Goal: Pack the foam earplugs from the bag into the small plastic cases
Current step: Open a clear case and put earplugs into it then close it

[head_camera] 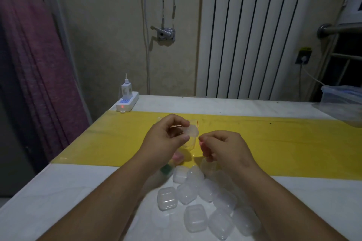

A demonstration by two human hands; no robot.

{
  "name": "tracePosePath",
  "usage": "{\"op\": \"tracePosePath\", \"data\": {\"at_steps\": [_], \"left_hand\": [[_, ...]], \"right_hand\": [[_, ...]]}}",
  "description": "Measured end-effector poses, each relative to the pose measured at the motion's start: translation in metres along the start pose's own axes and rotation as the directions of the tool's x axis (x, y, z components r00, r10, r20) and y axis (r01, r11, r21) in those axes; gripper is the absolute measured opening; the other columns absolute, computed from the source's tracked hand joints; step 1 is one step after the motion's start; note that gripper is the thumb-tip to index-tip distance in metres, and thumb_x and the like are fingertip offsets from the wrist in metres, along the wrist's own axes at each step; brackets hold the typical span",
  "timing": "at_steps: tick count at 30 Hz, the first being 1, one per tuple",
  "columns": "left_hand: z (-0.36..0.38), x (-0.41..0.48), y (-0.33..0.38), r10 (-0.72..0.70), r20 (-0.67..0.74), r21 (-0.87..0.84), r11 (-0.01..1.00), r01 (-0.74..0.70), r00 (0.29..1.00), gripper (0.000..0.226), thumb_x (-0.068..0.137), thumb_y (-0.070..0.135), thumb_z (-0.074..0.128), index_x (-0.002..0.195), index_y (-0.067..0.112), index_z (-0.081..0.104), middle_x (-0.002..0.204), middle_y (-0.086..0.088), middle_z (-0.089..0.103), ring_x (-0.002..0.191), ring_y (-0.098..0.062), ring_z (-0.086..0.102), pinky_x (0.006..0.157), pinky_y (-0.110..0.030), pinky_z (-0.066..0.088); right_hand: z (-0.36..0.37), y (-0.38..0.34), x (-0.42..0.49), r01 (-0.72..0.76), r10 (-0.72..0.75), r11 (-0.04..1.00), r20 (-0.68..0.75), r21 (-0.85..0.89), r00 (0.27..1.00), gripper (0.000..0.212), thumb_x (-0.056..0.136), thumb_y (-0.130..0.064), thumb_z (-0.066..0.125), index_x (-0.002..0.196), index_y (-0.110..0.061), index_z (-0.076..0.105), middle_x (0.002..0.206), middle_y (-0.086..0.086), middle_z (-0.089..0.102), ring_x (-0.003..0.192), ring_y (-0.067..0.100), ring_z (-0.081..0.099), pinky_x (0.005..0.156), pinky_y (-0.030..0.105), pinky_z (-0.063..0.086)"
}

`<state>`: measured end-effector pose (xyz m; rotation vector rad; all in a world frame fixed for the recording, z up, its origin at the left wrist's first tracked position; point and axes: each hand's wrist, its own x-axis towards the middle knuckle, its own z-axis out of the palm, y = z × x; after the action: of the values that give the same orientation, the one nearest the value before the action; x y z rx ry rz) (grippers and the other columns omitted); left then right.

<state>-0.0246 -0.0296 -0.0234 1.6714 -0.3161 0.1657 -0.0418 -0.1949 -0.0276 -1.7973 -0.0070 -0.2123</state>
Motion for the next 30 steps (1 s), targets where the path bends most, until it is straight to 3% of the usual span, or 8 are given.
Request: {"op": "tracePosePath", "data": {"at_steps": [4, 6, 11, 15, 20, 24, 27, 30], "left_hand": [[0.001, -0.002, 0.002, -0.007, 0.026, -0.021, 1.0, 0.008, 1.0, 0.026, 0.081, -0.006, 0.071, 0.097, 0.014, 0.066, 0.1, -0.017, 0.067, 0.084, -0.018, 0.065, 0.074, -0.058, 0.054], [0.002, -0.003, 0.002, 0.031, 0.017, 0.028, 0.999, -0.031, 0.999, 0.024, 0.079, -0.002, 0.074, 0.096, 0.012, 0.066, 0.096, -0.013, 0.069, 0.081, -0.015, 0.066, 0.076, -0.052, 0.056], [0.002, -0.001, -0.002, 0.178, 0.002, 0.296, 0.94, -0.171, 0.984, 0.022, 0.073, 0.013, 0.081, 0.085, 0.021, 0.064, 0.098, 0.01, 0.069, 0.084, -0.003, 0.064, 0.077, -0.02, 0.055], [0.005, 0.0, -0.004, 0.224, 0.014, 0.393, 0.895, -0.212, 0.974, 0.023, 0.076, 0.016, 0.078, 0.088, 0.018, 0.059, 0.091, 0.009, 0.069, 0.082, -0.001, 0.063, 0.073, -0.017, 0.054], [0.006, 0.001, 0.0, 0.136, -0.069, 0.201, 0.972, -0.12, 0.988, 0.015, 0.09, 0.021, 0.065, 0.093, 0.032, 0.054, 0.08, -0.002, 0.07, 0.076, -0.02, 0.068, 0.074, -0.043, 0.057], [0.003, -0.002, 0.004, 0.037, -0.025, 0.014, 0.999, -0.036, 0.999, 0.041, 0.095, -0.001, 0.043, 0.101, 0.032, 0.066, 0.084, -0.008, 0.067, 0.069, -0.024, 0.066, 0.073, -0.057, 0.056], [0.004, -0.005, 0.008, -0.065, 0.046, 0.044, 0.997, 0.063, 0.997, 0.043, 0.09, -0.011, 0.041, 0.094, 0.021, 0.069, 0.084, -0.009, 0.064, 0.063, -0.017, 0.064, 0.071, -0.051, 0.055], [0.002, -0.006, 0.009, -0.083, 0.092, 0.106, 0.992, 0.073, 0.992, 0.035, 0.08, -0.011, 0.064, 0.098, 0.018, 0.066, 0.092, -0.004, 0.065, 0.062, -0.009, 0.066, 0.069, -0.043, 0.057]], "right_hand": [[0.003, -0.002, -0.005, 0.012, -0.016, 0.993, 0.032, 0.114, 0.999, 0.026, 0.088, -0.022, 0.068, 0.073, -0.001, 0.072, 0.064, 0.005, 0.062, 0.06, 0.013, 0.055, 0.055, 0.027, 0.046], [0.004, -0.002, -0.006, 0.033, -0.035, 0.993, 0.016, 0.111, 0.999, 0.023, 0.088, -0.022, 0.069, 0.074, -0.004, 0.074, 0.064, 0.004, 0.062, 0.059, 0.011, 0.055, 0.054, 0.025, 0.046], [0.005, -0.001, -0.007, 0.07, -0.069, 0.997, -0.017, 0.027, 0.997, 0.018, 0.087, -0.024, 0.07, 0.074, -0.013, 0.076, 0.06, -0.001, 0.061, 0.055, 0.008, 0.053, 0.054, 0.025, 0.046], [0.004, -0.004, -0.008, 0.074, -0.074, 0.997, -0.032, -0.018, 0.997, 0.02, 0.086, -0.026, 0.071, 0.07, -0.016, 0.076, 0.058, -0.001, 0.061, 0.052, 0.01, 0.05, 0.054, 0.027, 0.044], [0.001, -0.001, -0.003, 0.042, -0.048, 0.997, -0.092, -0.066, 0.995, 0.019, 0.081, -0.013, 0.067, 0.064, -0.008, 0.071, 0.052, -0.001, 0.057, 0.05, 0.011, 0.047, 0.056, 0.029, 0.043], [-0.006, 0.001, 0.001, 0.004, -0.003, 0.997, -0.016, 0.074, 1.0, 0.017, 0.084, -0.012, 0.068, 0.071, -0.002, 0.073, 0.062, 0.007, 0.062, 0.057, 0.015, 0.051, 0.055, 0.028, 0.045], [-0.008, 0.005, 0.002, 0.006, -0.009, 0.993, 0.019, 0.118, 1.0, 0.018, 0.088, -0.011, 0.069, 0.072, -0.004, 0.074, 0.064, 0.008, 0.062, 0.059, 0.016, 0.053, 0.055, 0.027, 0.046], [-0.006, 0.007, 0.003, -0.009, 0.006, 0.989, 0.023, 0.145, 1.0, 0.016, 0.089, -0.008, 0.068, 0.075, -0.007, 0.075, 0.064, 0.008, 0.062, 0.057, 0.014, 0.054, 0.053, 0.025, 0.048]]}}
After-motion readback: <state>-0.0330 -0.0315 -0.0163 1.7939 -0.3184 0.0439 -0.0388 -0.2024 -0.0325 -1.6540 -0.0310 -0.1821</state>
